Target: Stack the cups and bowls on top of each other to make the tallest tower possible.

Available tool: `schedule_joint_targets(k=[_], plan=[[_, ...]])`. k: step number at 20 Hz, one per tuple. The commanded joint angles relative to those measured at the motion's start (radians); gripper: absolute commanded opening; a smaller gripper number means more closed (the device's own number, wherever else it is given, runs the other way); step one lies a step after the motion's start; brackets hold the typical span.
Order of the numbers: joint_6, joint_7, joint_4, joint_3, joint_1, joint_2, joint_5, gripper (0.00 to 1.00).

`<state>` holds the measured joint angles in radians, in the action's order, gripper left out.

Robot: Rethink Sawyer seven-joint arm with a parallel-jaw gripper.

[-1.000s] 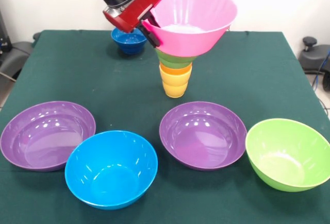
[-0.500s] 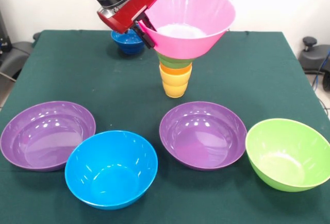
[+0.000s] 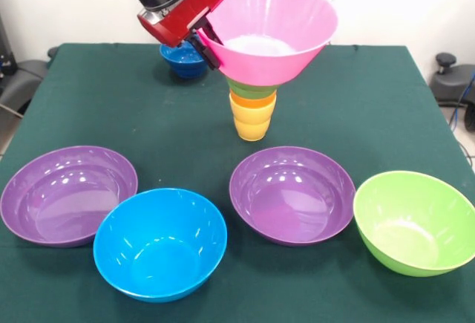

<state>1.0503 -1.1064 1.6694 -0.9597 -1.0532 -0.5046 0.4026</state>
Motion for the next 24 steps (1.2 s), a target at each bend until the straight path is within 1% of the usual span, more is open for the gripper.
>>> schedule_joint_targets(k=[1, 17, 24], plan=[[-0.03, 0.042, 0.066, 0.043, 0.026, -0.002, 0.054, 0.0], [-0.022, 0.017, 0.115, 0.026, 0.013, -0.066, 0.022, 0.0], [-0.044, 0.016, 0.13, 0.033, 0.01, -0.059, 0.028, 0.0]])
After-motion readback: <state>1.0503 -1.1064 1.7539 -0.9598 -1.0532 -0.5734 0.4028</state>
